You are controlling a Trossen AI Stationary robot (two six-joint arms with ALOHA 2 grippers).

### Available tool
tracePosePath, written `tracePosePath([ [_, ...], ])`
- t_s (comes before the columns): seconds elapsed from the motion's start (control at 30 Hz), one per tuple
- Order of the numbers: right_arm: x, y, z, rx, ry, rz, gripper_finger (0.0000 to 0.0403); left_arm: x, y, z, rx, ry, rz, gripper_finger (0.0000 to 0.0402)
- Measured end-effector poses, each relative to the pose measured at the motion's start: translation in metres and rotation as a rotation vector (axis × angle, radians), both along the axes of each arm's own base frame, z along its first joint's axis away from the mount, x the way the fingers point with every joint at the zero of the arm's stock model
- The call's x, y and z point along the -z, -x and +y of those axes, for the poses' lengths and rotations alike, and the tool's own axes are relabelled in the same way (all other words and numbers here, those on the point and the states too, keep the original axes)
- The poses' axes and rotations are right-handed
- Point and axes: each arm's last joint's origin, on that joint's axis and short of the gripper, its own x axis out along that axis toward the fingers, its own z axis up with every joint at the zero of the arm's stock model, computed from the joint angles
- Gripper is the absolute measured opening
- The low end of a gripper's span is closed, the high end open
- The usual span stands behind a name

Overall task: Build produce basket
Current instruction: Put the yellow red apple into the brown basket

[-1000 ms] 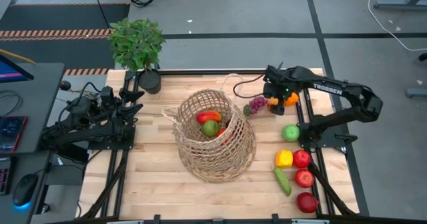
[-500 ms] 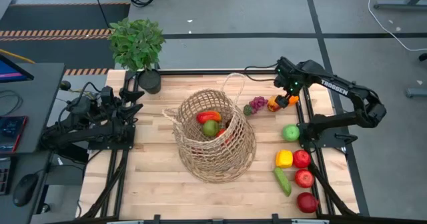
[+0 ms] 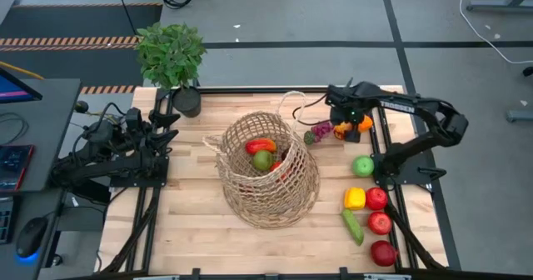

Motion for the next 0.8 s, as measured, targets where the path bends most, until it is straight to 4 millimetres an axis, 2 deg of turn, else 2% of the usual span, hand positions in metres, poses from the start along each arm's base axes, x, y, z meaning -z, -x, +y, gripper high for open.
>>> tracePosePath([
  [0.37, 0.024, -0.019, 0.001, -0.144, -0.035, 0.12, 0.0398, 0.0, 0.0, 0.0, 0.0, 0.0, 0.0, 0.039],
  [0.8, 0.049, -0.033, -0.007, -0.193, -0.051, 0.188, 0.0398, 0.0, 0.0, 0.0, 0.0, 0.0, 0.0, 0.039],
])
